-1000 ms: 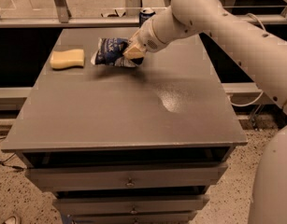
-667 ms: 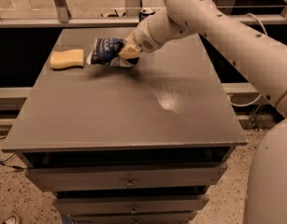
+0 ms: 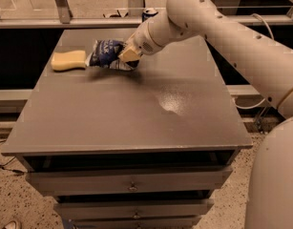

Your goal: Move blue chip bag near sponge

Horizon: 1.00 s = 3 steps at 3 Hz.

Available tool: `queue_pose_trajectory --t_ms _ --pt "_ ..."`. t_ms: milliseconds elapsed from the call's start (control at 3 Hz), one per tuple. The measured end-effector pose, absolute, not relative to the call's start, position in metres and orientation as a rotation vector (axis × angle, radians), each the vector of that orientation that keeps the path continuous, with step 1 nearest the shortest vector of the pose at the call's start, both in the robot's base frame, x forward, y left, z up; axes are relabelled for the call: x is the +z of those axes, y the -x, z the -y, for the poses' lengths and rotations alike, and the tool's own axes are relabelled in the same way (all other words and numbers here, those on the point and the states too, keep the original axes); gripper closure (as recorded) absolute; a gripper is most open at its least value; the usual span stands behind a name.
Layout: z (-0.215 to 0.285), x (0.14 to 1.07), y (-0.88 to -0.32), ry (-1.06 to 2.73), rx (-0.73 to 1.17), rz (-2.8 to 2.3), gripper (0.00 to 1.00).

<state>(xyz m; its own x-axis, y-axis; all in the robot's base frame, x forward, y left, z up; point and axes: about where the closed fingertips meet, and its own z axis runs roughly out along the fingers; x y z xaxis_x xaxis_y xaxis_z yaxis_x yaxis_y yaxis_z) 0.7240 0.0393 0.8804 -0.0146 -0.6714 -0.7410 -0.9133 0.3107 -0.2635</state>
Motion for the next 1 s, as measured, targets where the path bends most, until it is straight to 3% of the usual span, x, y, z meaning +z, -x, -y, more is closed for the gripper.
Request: queue_pose_trajectory --t_ms 1000 --pt "-0.022 0.878 -0.714 1.356 0.391 -1.783 0.14"
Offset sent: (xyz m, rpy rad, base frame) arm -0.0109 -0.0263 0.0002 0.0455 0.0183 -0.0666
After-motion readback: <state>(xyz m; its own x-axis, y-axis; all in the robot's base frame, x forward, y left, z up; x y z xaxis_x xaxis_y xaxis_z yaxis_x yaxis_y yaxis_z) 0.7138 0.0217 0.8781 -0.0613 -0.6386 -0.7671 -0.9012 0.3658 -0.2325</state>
